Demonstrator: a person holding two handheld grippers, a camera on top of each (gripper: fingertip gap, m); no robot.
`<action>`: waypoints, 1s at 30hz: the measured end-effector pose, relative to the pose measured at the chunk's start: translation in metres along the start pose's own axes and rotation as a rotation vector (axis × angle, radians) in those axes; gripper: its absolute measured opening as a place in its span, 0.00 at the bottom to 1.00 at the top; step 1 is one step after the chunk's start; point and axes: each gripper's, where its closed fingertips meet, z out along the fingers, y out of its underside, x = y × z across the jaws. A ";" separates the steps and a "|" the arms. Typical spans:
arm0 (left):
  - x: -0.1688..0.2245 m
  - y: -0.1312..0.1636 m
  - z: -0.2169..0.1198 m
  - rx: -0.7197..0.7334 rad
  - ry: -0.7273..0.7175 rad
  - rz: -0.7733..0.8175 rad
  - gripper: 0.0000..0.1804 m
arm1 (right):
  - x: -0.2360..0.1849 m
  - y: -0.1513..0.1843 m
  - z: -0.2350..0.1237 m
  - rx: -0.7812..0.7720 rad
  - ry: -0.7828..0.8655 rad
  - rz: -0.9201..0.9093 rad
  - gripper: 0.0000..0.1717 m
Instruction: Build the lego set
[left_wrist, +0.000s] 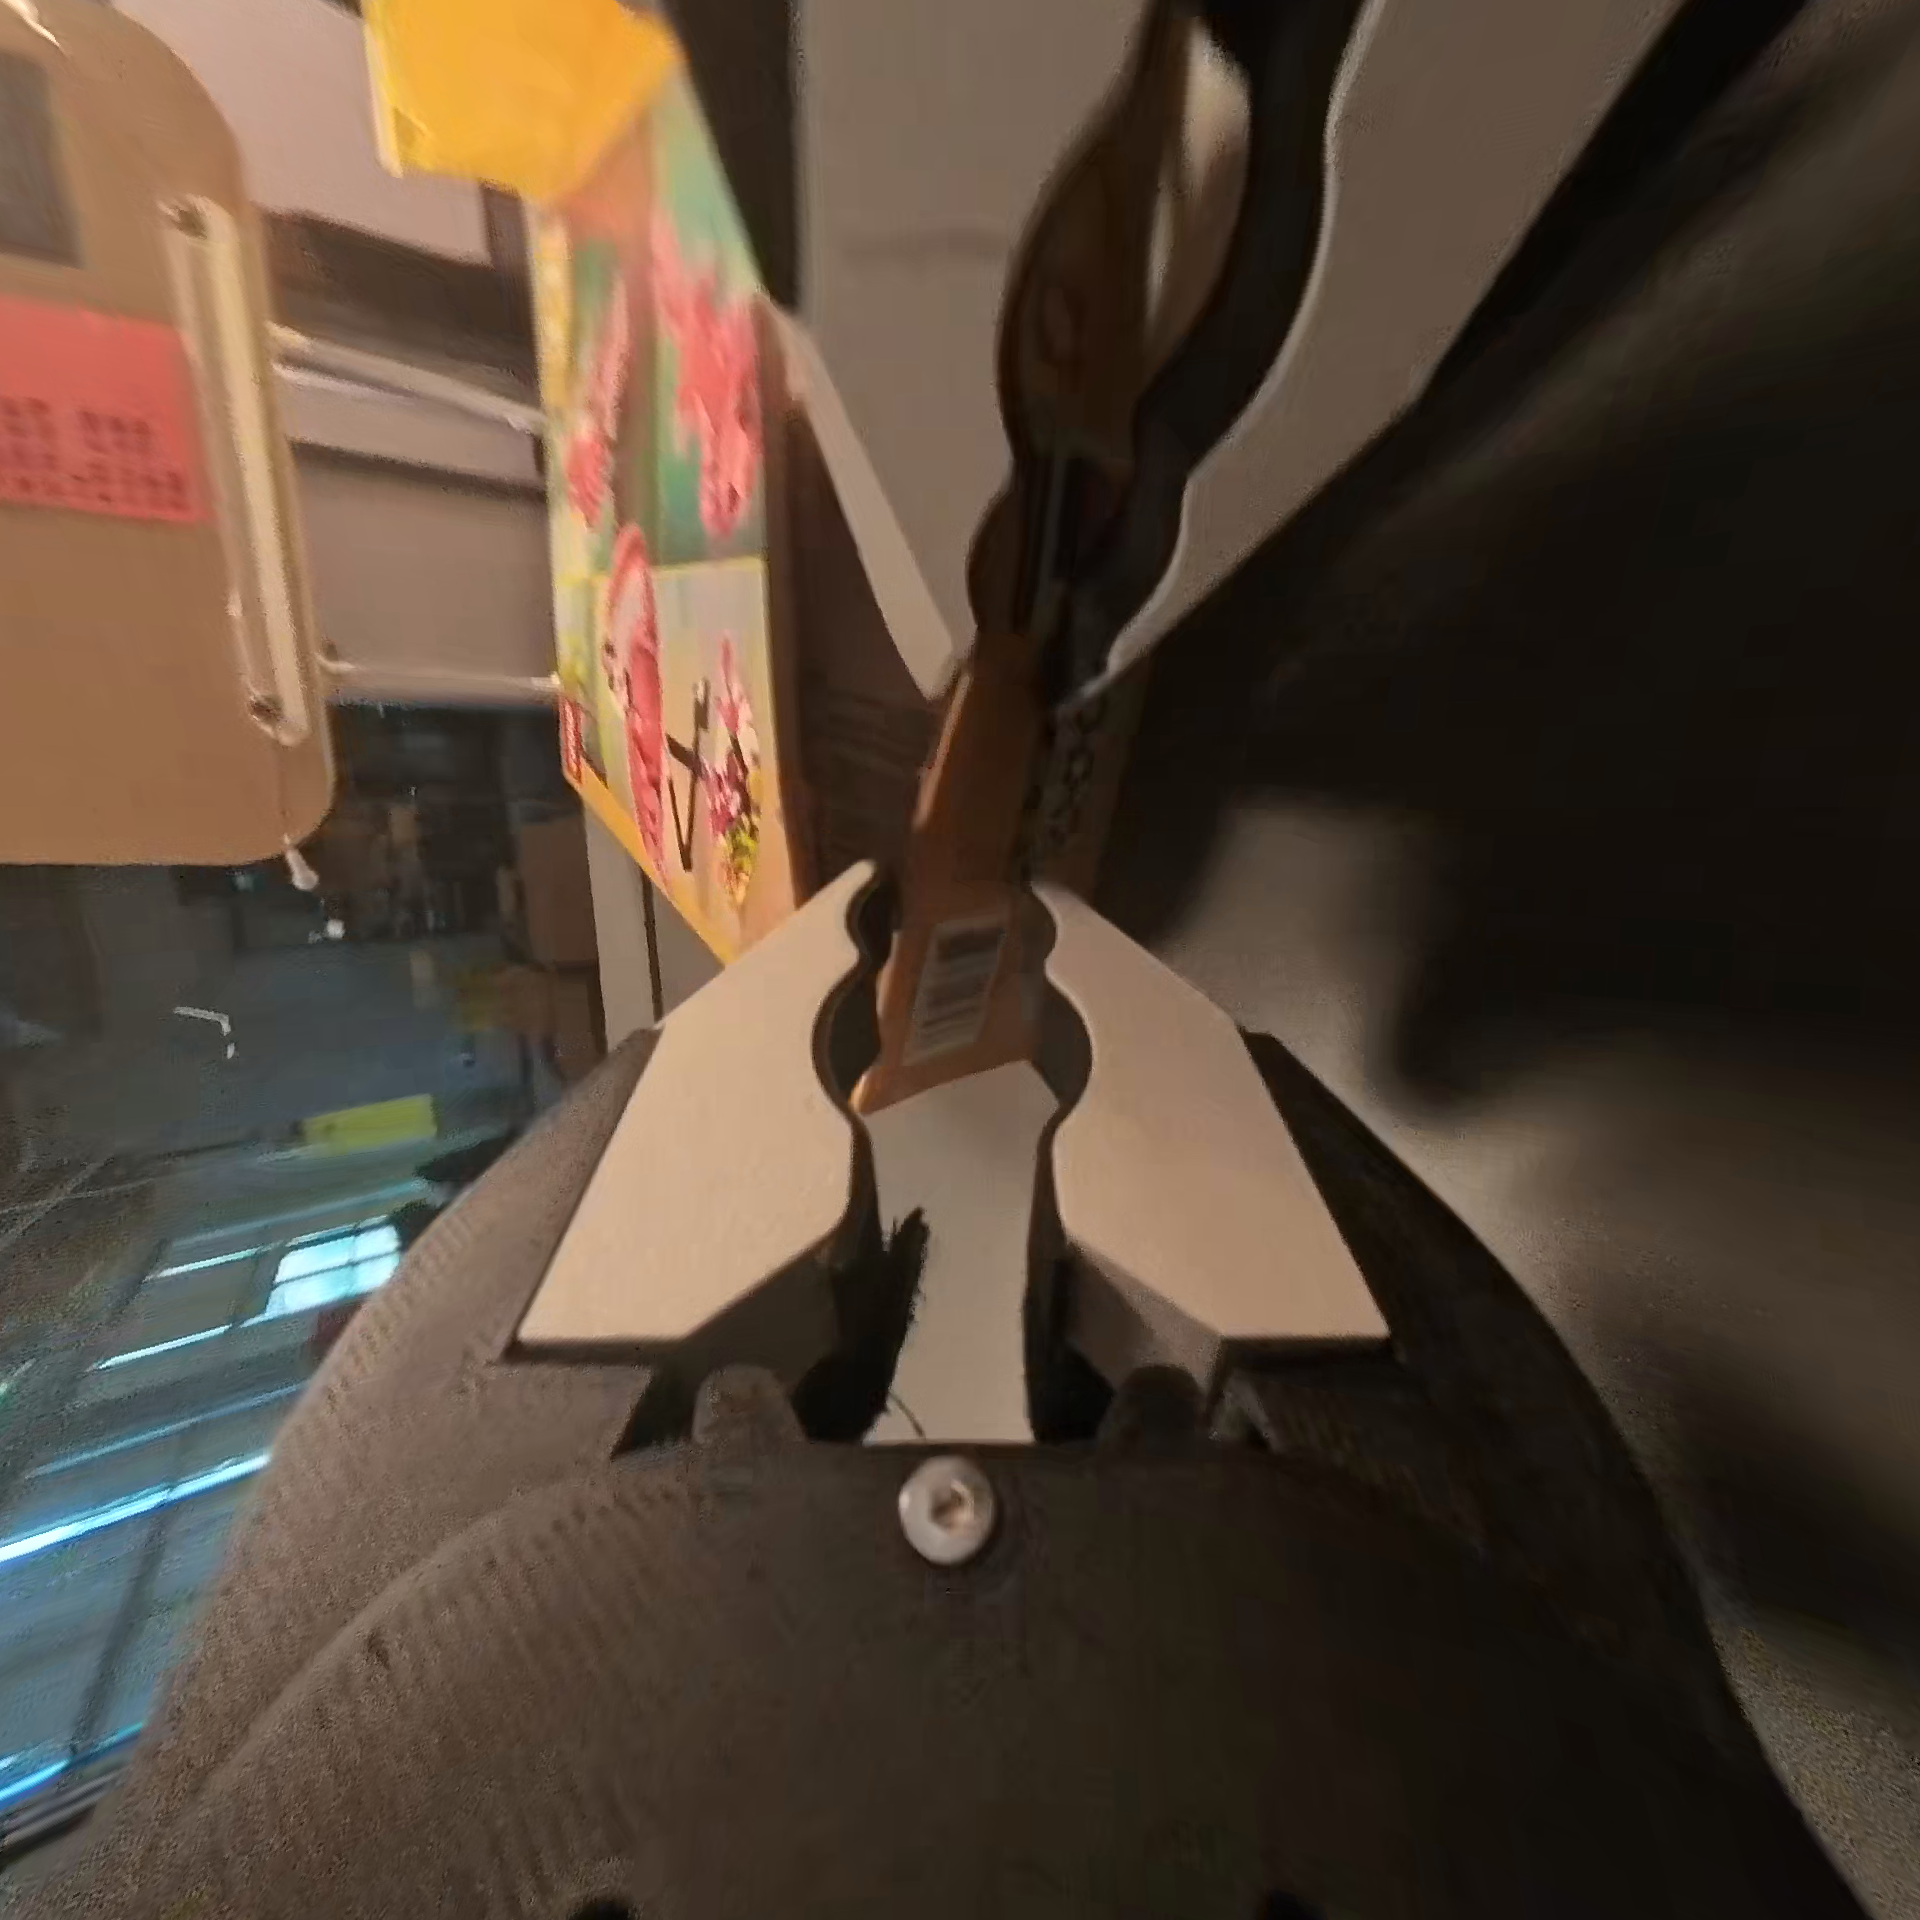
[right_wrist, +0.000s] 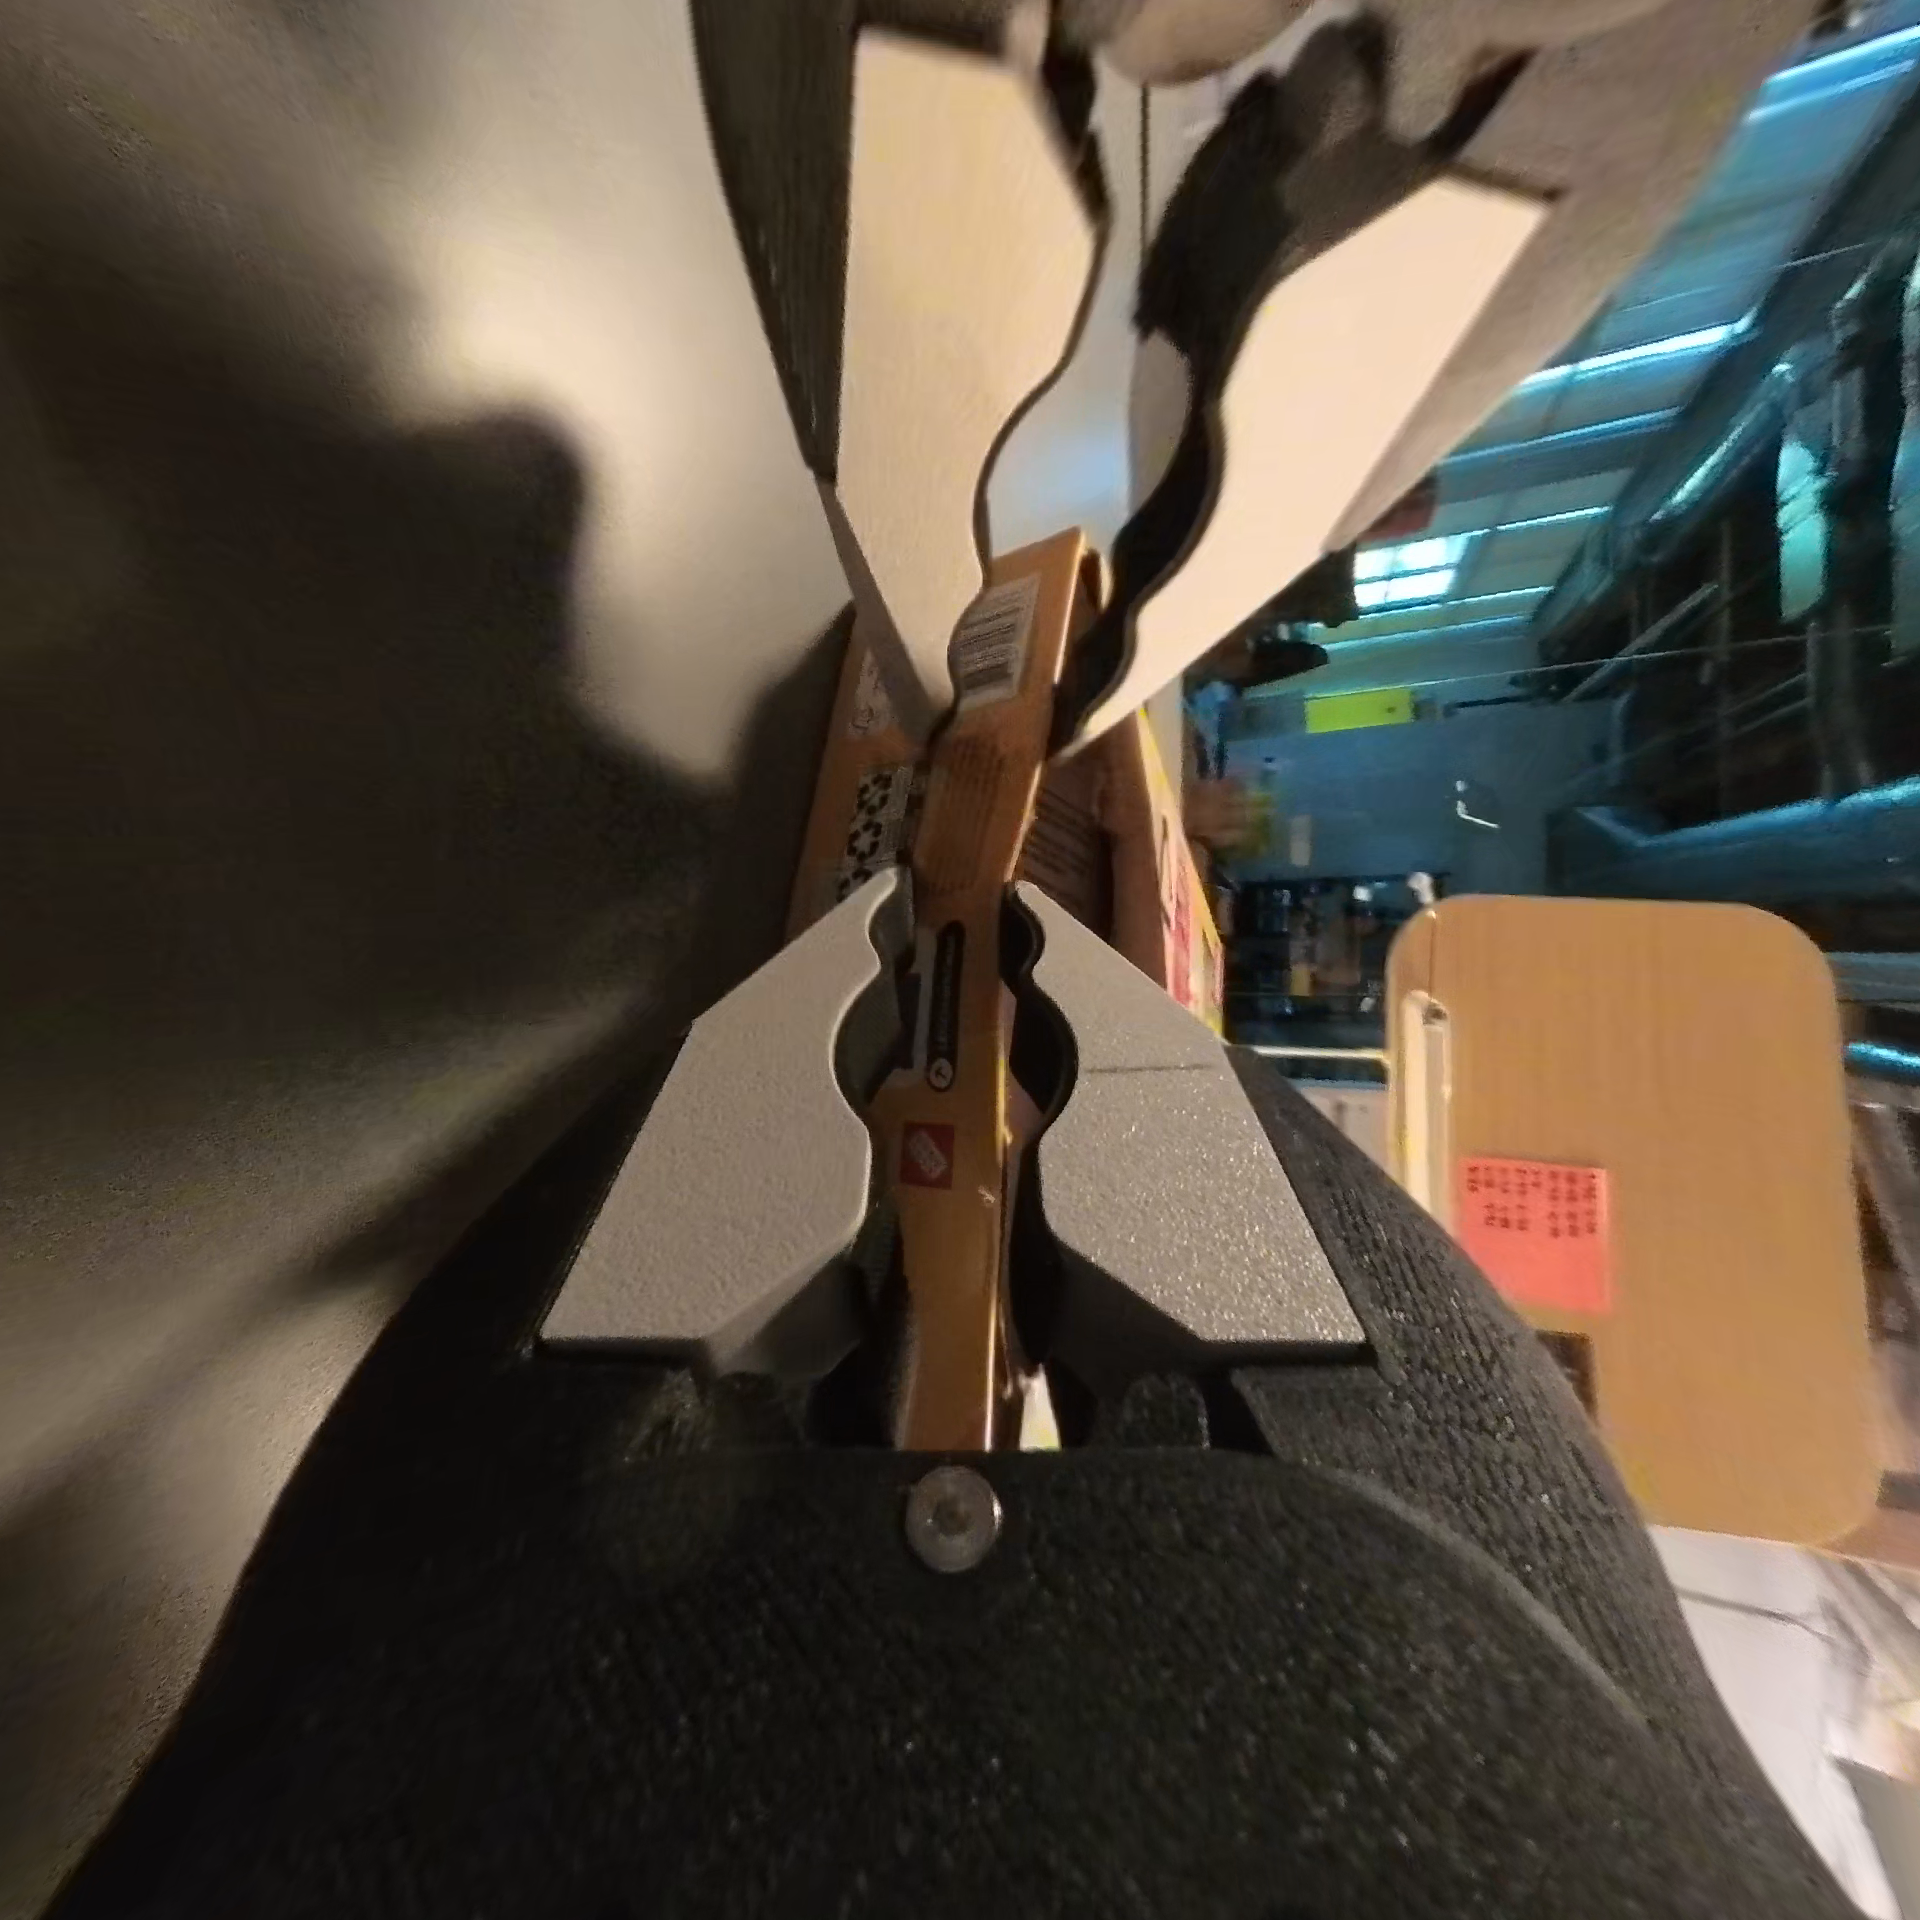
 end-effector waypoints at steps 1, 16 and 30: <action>0.001 0.001 0.002 -0.012 0.005 0.025 0.14 | 0.000 0.000 -0.001 0.018 -0.028 0.050 0.09; 0.004 -0.020 -0.007 0.072 -0.357 0.311 0.14 | -0.010 0.010 -0.014 -0.091 -0.587 0.718 0.31; 0.015 -0.028 -0.009 0.168 -0.464 0.386 0.00 | -0.014 0.024 -0.009 -0.195 -0.739 0.594 0.05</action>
